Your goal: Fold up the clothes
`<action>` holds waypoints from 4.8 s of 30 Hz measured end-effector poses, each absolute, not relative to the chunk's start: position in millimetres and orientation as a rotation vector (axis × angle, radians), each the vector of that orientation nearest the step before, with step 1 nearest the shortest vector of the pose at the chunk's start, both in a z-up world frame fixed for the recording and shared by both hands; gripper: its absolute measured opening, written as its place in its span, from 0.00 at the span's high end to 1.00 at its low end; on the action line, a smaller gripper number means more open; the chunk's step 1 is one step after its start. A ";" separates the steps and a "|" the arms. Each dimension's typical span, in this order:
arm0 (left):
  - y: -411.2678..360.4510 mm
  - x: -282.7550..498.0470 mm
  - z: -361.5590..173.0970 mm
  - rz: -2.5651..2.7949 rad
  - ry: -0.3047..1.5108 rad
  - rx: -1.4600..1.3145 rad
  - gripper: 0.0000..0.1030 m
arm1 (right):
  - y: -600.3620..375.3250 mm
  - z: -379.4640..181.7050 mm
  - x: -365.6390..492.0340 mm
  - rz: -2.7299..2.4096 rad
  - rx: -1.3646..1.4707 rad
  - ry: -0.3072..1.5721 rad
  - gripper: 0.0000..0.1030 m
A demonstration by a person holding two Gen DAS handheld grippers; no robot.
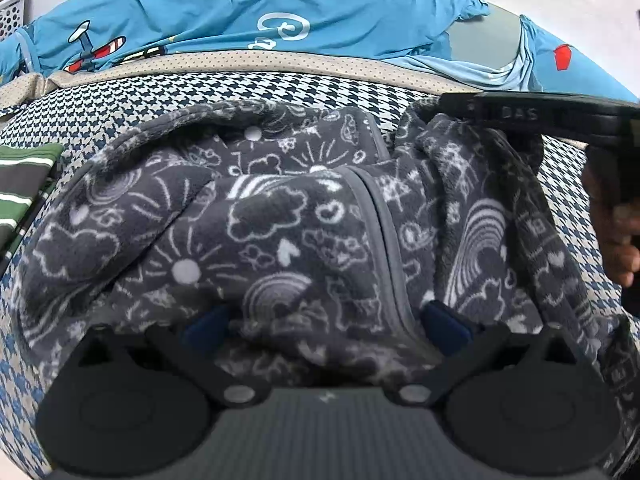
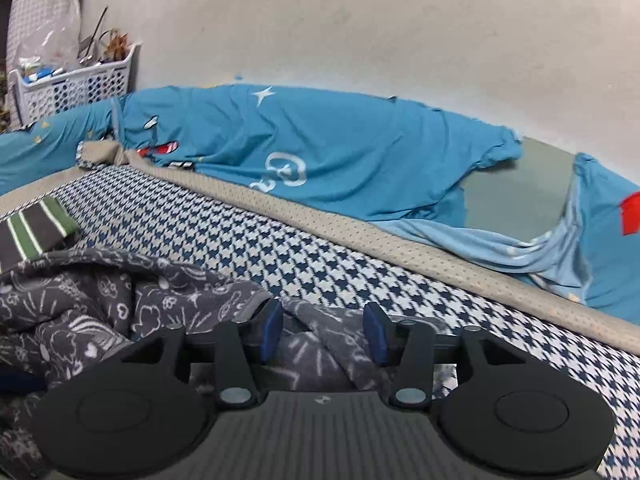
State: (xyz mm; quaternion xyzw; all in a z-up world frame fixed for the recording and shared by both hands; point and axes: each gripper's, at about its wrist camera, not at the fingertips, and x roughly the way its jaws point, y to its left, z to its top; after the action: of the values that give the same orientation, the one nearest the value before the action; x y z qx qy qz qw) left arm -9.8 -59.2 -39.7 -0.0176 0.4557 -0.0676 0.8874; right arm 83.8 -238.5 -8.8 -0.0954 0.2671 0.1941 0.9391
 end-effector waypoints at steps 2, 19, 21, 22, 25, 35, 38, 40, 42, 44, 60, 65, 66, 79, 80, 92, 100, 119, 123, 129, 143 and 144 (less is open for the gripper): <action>-59.2 -9.9 -39.4 -0.142 0.948 -0.035 0.00 | -234.6 -14.0 86.7 0.395 -0.227 0.548 0.51; -61.3 -11.8 -28.8 -0.141 0.906 -0.070 0.00 | -273.1 -0.5 76.6 0.174 -0.117 0.446 0.94; -64.5 -11.3 -24.6 -0.144 0.884 -0.080 0.00 | -283.2 11.4 66.9 0.125 -0.113 0.395 0.94; -66.1 -11.6 -23.0 -0.152 0.874 -0.083 0.00 | -288.3 16.0 62.7 0.100 -0.114 0.375 0.94; -71.3 -12.6 -17.6 -0.170 0.839 -0.091 0.00 | -307.6 28.0 51.8 0.025 -0.088 0.331 0.94; -86.2 -8.8 -4.9 -0.234 0.758 -0.142 0.00 | -381.3 47.1 22.9 -0.179 0.003 0.283 0.95; -93.6 -7.7 -4.3 -0.251 0.740 -0.129 0.00 | -401.0 46.8 17.7 -0.222 0.037 0.287 0.96; -100.2 -8.1 -6.6 -0.270 0.752 -0.126 0.00 | -414.4 41.3 15.0 -0.257 0.057 0.305 0.96; -105.7 -7.7 -9.0 -0.288 0.761 -0.125 0.00 | -430.6 31.6 14.1 -0.302 0.093 0.351 0.96; -111.4 -7.6 -11.4 -0.299 0.765 -0.104 0.00 | -444.5 19.3 15.2 -0.323 0.114 0.415 0.96; -125.0 -22.0 -56.8 -0.368 0.879 0.067 0.00 | -481.8 -16.1 -17.6 -0.225 0.101 0.691 0.49; -118.8 -27.5 -65.1 -0.397 0.884 0.094 0.00 | -472.6 -15.3 -26.6 -0.181 -0.028 0.802 0.42; -118.7 -28.4 -65.2 -0.402 0.886 0.100 0.00 | -471.8 -15.5 -30.4 -0.182 -0.048 0.806 0.42; -121.7 -48.5 -70.7 -0.445 0.875 0.181 0.00 | -453.9 19.3 -50.7 -0.012 0.072 0.590 0.42; -121.5 -49.2 -70.5 -0.449 0.875 0.185 0.00 | -450.4 17.8 -45.6 0.003 0.082 0.595 0.42; -122.5 -60.2 -71.6 -0.495 0.866 0.259 0.00 | -384.5 -12.3 20.3 0.146 0.052 0.653 0.42; -122.2 -57.8 -67.8 -0.494 0.866 0.241 0.00 | -337.4 -36.9 59.1 0.241 -0.048 0.709 0.41; -124.3 -52.5 -53.9 -0.509 0.891 0.206 0.00 | -302.2 -69.1 85.9 0.207 -0.178 0.802 0.72; -125.3 -49.4 -52.0 -0.501 0.895 0.192 0.00 | -310.6 -63.4 86.1 0.173 -0.124 0.782 0.88; -123.6 -43.2 -46.7 -0.494 0.899 0.150 0.00 | -334.9 -30.1 68.8 0.070 -0.085 0.635 0.88; -112.5 -29.7 -29.3 -0.479 0.891 -0.007 0.00 | -450.9 17.2 11.4 -0.233 0.039 0.484 0.89; -112.8 -29.2 -28.9 -0.477 0.890 -0.010 0.00 | -456.0 18.1 8.2 -0.252 0.044 0.479 0.89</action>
State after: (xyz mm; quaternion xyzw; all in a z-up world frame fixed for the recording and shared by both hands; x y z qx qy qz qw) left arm -29.2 -112.8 -28.9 -0.0050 0.4261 -0.2286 0.8753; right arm 8.2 -456.0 18.1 0.0216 0.2366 -0.1242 0.9634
